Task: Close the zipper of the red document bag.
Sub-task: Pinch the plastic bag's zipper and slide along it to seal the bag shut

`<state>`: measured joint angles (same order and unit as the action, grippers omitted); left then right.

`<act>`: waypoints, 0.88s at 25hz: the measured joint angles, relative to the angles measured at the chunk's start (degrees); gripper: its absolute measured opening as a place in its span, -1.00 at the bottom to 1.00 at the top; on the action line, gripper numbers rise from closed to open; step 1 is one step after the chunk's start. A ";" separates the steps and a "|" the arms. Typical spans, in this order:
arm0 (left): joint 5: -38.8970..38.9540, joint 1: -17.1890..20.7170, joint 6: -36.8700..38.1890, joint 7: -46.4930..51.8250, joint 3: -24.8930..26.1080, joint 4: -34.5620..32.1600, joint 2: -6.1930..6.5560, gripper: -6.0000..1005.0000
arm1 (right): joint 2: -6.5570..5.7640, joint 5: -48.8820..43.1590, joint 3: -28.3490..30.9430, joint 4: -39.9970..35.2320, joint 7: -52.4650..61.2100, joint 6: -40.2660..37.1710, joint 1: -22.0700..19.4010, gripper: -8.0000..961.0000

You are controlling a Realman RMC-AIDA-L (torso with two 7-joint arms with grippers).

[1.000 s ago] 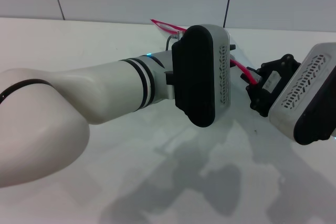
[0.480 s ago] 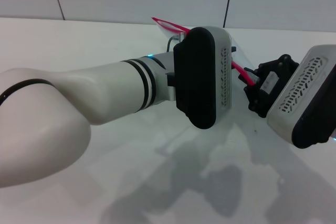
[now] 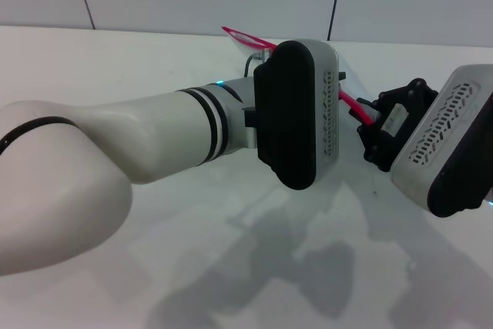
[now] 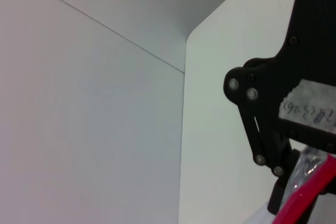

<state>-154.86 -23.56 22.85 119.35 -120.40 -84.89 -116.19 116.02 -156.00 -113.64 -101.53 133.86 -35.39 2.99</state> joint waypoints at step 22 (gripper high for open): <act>-0.29 -0.04 -0.30 0.36 0.90 0.09 -0.02 -0.81 | 0.02 0.01 0.33 0.63 0.00 0.07 0.18 -0.88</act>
<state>-155.14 -23.61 22.55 119.71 -119.50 -84.80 -116.21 116.04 -156.00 -113.31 -100.89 133.86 -35.32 3.17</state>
